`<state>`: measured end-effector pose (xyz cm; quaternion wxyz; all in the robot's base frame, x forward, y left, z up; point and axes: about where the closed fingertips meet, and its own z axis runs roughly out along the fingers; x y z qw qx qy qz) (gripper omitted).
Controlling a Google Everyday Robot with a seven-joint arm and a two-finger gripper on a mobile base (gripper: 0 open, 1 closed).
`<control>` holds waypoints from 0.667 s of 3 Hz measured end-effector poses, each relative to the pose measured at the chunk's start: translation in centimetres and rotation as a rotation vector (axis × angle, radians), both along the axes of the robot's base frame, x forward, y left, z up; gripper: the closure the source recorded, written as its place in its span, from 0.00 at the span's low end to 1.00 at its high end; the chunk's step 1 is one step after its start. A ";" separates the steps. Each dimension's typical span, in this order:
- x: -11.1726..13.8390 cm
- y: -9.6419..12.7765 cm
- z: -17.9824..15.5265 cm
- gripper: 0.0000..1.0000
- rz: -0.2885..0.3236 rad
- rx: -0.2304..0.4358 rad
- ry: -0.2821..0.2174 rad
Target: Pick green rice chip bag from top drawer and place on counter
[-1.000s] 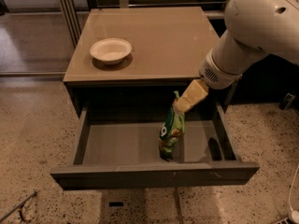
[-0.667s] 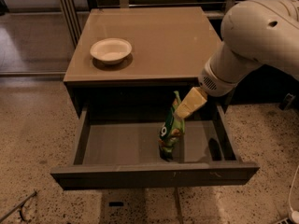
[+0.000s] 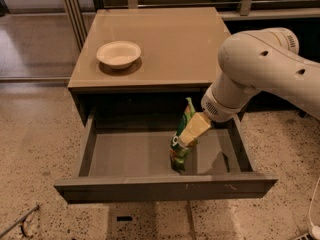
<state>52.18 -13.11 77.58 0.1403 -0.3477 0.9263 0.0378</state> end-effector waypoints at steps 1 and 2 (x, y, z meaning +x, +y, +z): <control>-0.4 1.5 -1.9 0.00 -0.007 0.021 0.029; -0.1 2.8 -3.7 0.00 -0.025 0.046 0.022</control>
Offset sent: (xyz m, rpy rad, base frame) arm 0.0075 0.0434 -0.0588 0.0834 0.0081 -0.0500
